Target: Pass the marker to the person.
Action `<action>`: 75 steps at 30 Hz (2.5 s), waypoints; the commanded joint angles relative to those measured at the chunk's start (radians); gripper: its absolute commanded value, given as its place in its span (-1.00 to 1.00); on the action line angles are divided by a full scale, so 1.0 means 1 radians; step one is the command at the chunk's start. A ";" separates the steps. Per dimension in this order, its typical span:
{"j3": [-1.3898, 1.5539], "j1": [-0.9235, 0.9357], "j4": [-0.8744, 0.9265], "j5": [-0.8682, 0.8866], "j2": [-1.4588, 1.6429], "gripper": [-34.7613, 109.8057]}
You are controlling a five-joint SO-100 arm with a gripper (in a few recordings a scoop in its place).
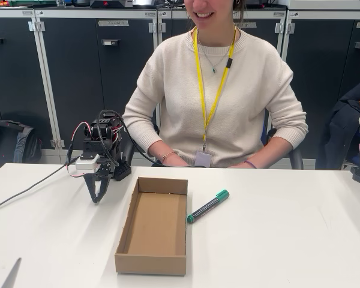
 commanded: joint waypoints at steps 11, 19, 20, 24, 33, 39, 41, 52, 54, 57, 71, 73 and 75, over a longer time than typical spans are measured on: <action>0.023 -0.003 0.034 0.015 0.063 -0.59; 0.023 -0.006 0.035 0.015 0.063 -0.59; 0.023 -0.006 0.035 0.015 0.063 -0.59; 0.023 -0.006 0.037 0.017 0.063 -0.59; 0.021 0.000 -0.066 0.031 0.009 -0.59; -0.126 0.003 -0.173 0.044 -0.202 -0.59; -0.222 -0.031 -0.147 0.055 -0.296 -0.59; -1.043 -0.264 0.147 0.101 -0.861 -0.59; -1.187 -0.319 0.189 0.097 -0.956 -0.59; -1.414 -0.403 0.270 0.086 -1.112 -0.59; -1.738 -0.784 0.359 0.018 -1.536 -0.59; -1.755 -0.842 0.324 0.060 -1.589 -0.59; -1.766 -0.894 0.241 0.166 -1.646 -0.59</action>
